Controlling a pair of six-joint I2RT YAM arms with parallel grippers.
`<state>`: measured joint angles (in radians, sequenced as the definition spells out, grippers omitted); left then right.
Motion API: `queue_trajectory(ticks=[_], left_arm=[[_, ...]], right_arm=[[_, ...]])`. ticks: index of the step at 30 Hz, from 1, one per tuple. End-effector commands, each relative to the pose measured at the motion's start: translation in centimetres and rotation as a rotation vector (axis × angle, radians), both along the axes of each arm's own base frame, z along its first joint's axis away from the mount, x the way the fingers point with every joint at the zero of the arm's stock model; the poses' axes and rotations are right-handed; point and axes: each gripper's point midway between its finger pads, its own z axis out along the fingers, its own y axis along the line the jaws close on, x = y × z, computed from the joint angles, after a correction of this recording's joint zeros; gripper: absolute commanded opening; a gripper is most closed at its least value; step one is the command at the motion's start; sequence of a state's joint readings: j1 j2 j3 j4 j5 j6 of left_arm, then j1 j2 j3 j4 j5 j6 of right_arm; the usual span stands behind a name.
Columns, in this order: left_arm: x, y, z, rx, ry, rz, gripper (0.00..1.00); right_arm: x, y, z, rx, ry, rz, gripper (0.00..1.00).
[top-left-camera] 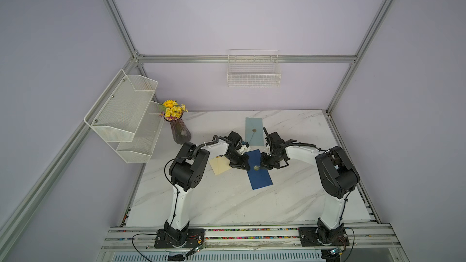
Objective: Fold the letter paper in half and place it into the envelope
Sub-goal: Fold the envelope flap on the envelope.
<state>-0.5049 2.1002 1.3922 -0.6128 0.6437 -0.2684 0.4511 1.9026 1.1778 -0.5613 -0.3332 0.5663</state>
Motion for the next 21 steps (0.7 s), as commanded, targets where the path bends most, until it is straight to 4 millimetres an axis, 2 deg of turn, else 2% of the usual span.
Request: queue_trajectory(ticks=[1, 7, 12, 21], left_arm=[[-1.0, 3.9, -4.8, 0.195, 0.053, 0.024, 0.00], [-0.8, 3.6, -4.7, 0.184, 0.057, 0.033, 0.00], [-0.8, 3.4, -4.7, 0.178, 0.063, 0.038, 0.00], [-0.6, 3.1, -4.6, 0.173, 0.059, 0.035, 0.00]], right_arm=[[-4.5, -5.0, -5.2, -0.229, 0.185, 0.010, 0.00], [-5.0, -1.2, -4.4, -0.062, 0.174, 0.088, 0.00], [-5.0, 0.2, -4.2, -0.013, 0.164, 0.110, 0.00], [-5.6, 2.4, -4.8, 0.040, 0.196, 0.168, 0.00]])
